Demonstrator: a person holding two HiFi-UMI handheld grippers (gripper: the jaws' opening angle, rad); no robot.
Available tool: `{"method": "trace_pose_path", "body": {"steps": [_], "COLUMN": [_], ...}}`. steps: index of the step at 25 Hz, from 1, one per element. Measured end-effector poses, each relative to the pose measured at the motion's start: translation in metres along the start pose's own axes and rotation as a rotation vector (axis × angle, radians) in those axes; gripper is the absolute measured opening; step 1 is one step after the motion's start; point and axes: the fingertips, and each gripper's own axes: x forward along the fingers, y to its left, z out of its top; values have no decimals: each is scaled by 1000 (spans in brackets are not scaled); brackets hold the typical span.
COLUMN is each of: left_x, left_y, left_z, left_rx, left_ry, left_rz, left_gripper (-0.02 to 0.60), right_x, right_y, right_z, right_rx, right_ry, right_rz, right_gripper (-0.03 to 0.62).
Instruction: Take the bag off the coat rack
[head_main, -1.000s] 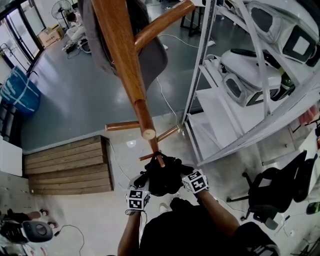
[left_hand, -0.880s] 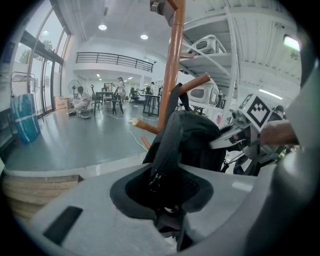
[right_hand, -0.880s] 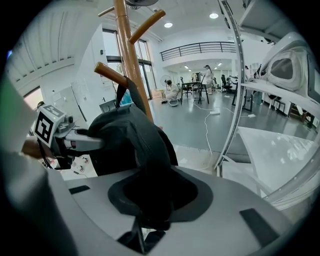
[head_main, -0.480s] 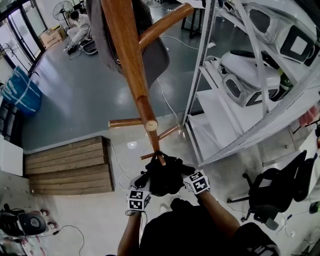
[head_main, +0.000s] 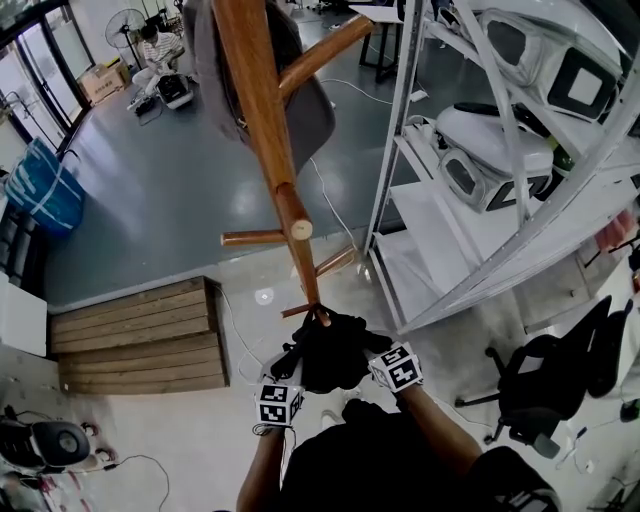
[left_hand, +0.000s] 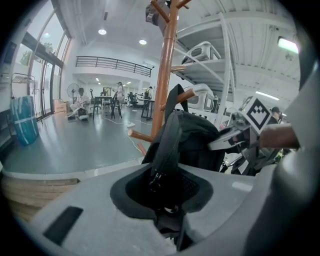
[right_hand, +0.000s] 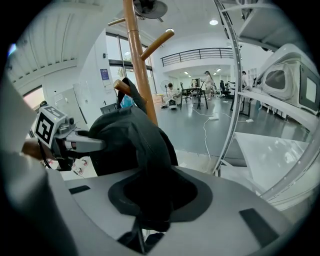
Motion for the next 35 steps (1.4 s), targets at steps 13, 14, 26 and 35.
{"method": "trace_pose_path", "body": {"steps": [13, 14, 26, 35], "left_x": [-28, -31, -74, -87], "left_y": [-18, -19, -31, -33], "left_z": [-5, -6, -13, -19], "left_rx": [20, 21, 58, 60], "left_ry": [-35, -36, -73, -62], "left_rz": [-34, -36, -78, -95], "left_gripper": [91, 91, 91, 89], "right_x": [-32, -35, -69, -76], "right_y": [22, 25, 66, 81], "right_z": [-10, -11, -27, -33], "right_rx": [1, 2, 41, 68], "right_ry": [-28, -31, -68, -71], "right_rz": [-37, -39, -73, -93], "right_gripper": [89, 89, 87, 86]}}
